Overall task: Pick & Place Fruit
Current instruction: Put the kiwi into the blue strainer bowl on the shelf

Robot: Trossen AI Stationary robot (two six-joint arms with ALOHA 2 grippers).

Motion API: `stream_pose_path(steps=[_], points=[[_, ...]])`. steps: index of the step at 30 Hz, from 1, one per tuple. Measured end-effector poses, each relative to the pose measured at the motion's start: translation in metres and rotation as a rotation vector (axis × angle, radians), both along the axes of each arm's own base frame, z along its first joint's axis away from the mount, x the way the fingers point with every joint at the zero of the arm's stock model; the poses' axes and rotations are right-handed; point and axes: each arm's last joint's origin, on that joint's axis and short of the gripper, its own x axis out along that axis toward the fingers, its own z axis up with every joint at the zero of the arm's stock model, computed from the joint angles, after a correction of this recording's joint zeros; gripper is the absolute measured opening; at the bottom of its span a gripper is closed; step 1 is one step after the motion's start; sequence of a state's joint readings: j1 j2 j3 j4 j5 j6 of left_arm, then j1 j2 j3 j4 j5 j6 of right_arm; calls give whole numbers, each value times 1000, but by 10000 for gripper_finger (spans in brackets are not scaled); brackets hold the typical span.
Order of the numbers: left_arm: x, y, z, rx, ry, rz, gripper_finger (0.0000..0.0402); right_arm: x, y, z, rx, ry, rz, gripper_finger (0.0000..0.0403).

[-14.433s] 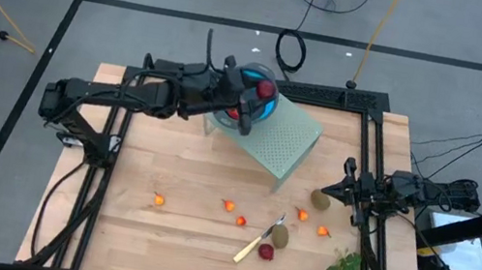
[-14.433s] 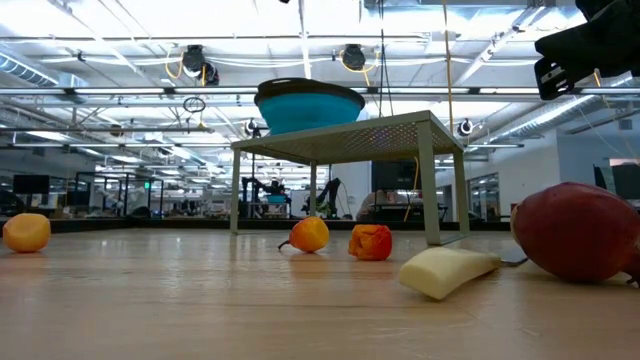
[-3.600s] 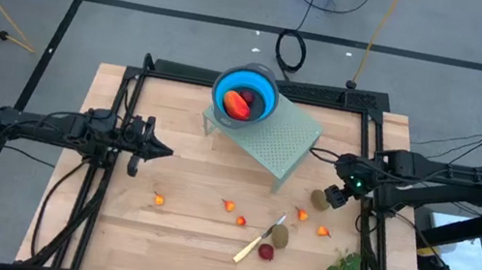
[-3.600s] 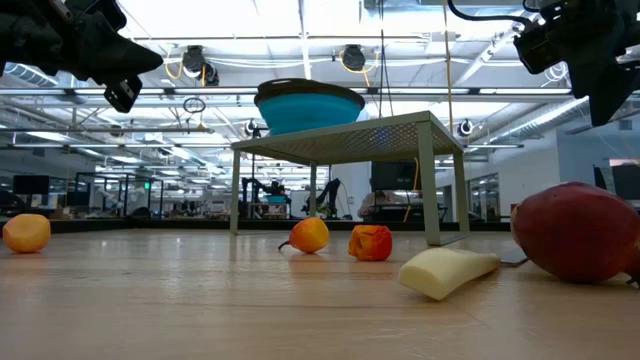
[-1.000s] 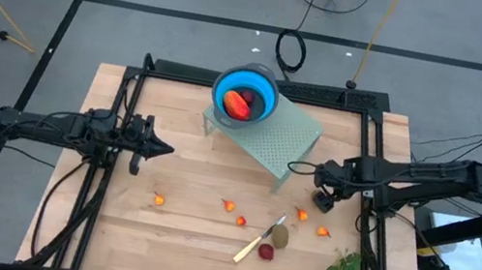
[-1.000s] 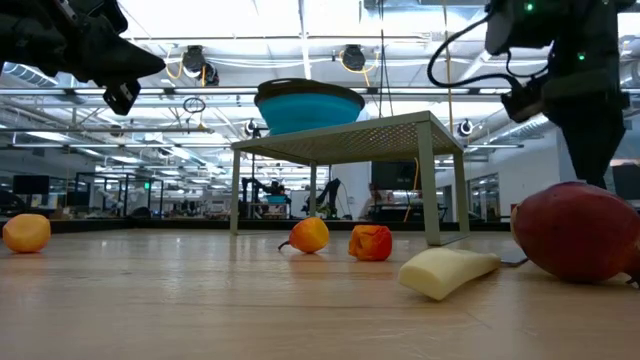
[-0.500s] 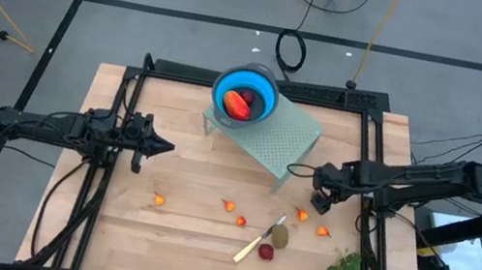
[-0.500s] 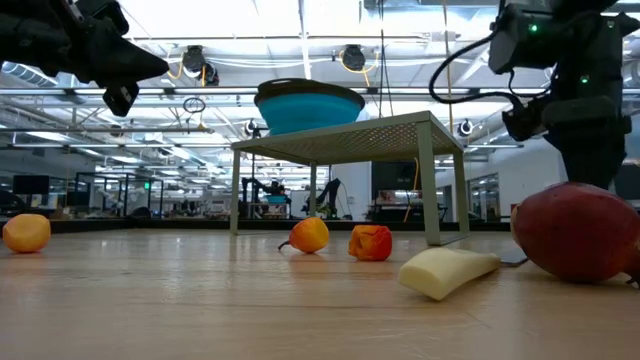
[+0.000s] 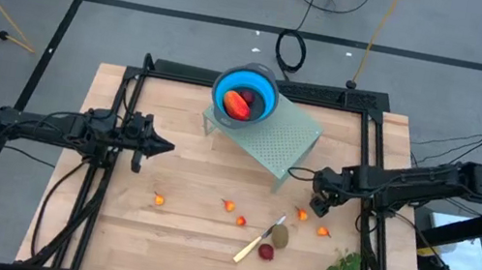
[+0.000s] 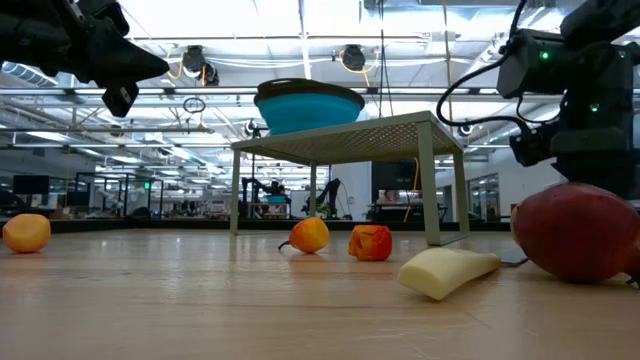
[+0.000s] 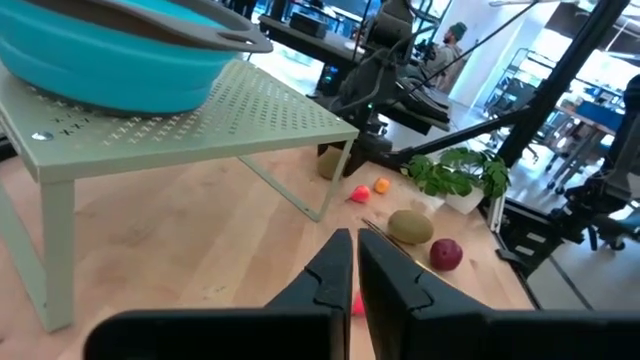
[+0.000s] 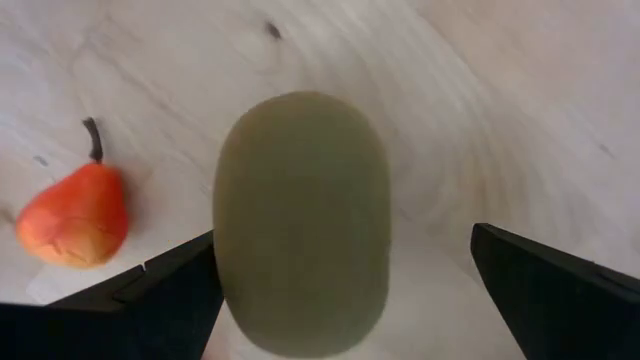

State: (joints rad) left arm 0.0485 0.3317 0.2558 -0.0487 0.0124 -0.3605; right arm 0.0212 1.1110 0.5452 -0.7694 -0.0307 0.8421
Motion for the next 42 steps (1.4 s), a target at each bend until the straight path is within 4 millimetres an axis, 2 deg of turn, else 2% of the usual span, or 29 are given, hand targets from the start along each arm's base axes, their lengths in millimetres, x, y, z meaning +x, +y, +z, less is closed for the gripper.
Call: stream_pose_path(steps=[8, 17, 26, 34, 42], points=[[0, 0, 0, -9, -1, 15, 2, -1, 0, -7, 0, -22, -9, 396], [0, 0, 0, -10, -1, 15, 20, -1, 0, -7, 0, -24, -14, 395], [0, 0, 0, -9, -1, 15, 2, -1, 0, -7, 3, -25, -36, 392], [0, 0, 0, -9, -1, 15, 20, -1, 0, -7, 3, -24, -36, 391], [0, 0, 0, -9, -1, 15, 2, -1, 0, -7, 3, -24, -36, 391]])
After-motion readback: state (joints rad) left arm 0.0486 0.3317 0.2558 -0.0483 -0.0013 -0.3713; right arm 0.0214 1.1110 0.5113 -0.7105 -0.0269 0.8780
